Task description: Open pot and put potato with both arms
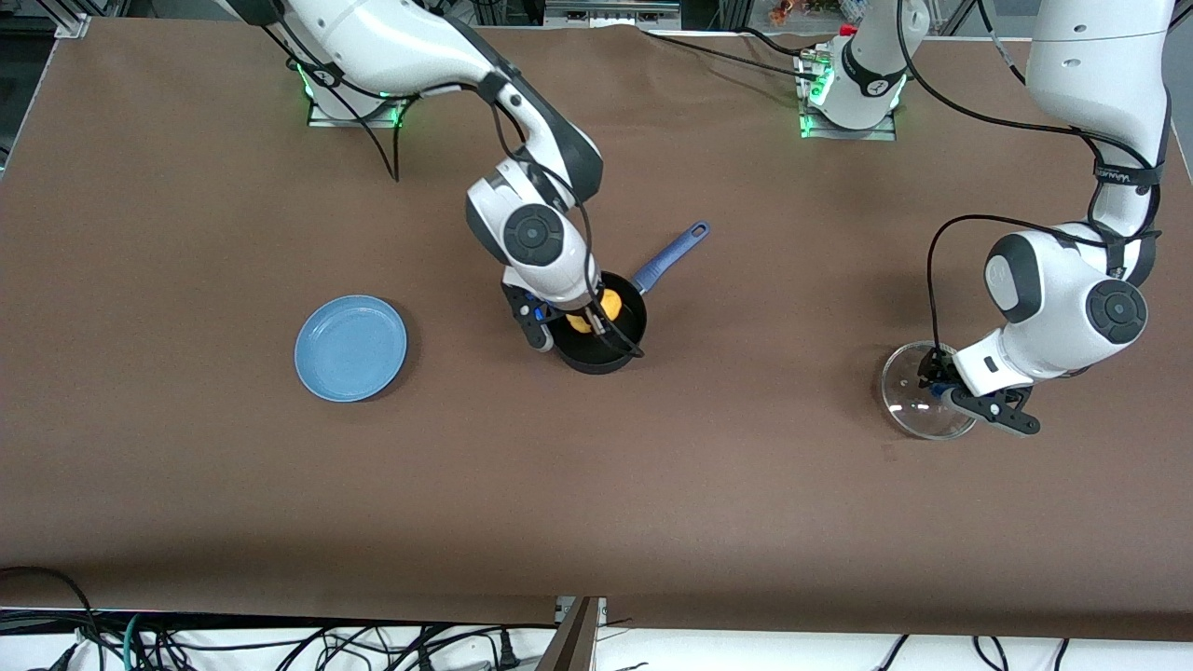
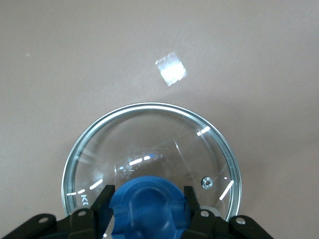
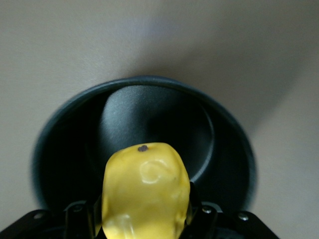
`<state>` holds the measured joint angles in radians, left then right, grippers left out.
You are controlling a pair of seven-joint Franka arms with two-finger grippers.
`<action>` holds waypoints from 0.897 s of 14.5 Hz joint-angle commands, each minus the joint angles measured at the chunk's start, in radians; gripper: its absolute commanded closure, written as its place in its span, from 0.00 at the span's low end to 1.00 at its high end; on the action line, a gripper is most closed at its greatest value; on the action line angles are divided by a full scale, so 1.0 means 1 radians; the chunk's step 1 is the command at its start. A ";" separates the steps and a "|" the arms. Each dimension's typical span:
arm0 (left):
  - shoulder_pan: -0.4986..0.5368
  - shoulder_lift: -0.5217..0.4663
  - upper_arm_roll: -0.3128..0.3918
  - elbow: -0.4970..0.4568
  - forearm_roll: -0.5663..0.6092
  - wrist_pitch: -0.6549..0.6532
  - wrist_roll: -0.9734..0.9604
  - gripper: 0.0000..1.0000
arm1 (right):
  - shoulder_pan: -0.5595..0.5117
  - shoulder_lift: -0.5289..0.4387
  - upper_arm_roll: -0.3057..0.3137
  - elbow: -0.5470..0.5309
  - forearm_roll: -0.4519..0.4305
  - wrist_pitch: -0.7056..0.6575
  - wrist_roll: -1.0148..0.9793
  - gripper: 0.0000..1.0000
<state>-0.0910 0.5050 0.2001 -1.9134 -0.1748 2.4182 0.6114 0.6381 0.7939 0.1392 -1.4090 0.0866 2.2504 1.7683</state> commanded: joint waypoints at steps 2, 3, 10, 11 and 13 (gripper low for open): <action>0.014 0.018 -0.001 -0.038 -0.031 0.097 0.057 0.34 | 0.021 0.076 -0.009 0.045 -0.028 0.072 0.034 0.63; 0.017 0.017 -0.001 -0.038 -0.044 0.094 0.056 0.10 | 0.025 0.079 -0.009 0.044 -0.028 0.075 0.034 0.37; 0.014 -0.106 -0.060 0.225 -0.045 -0.464 -0.252 0.00 | 0.015 -0.011 -0.027 0.054 -0.031 -0.067 0.017 0.00; 0.013 -0.120 -0.073 0.284 -0.026 -0.557 -0.318 0.00 | 0.014 -0.043 -0.029 0.055 -0.033 -0.116 0.014 0.00; 0.008 -0.170 -0.111 0.362 0.038 -0.681 -0.448 0.00 | 0.009 -0.131 -0.049 0.053 -0.057 -0.201 -0.027 0.00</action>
<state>-0.0843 0.3694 0.1196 -1.6218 -0.1908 1.8445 0.2769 0.6472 0.7618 0.1118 -1.3363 0.0549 2.1375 1.7677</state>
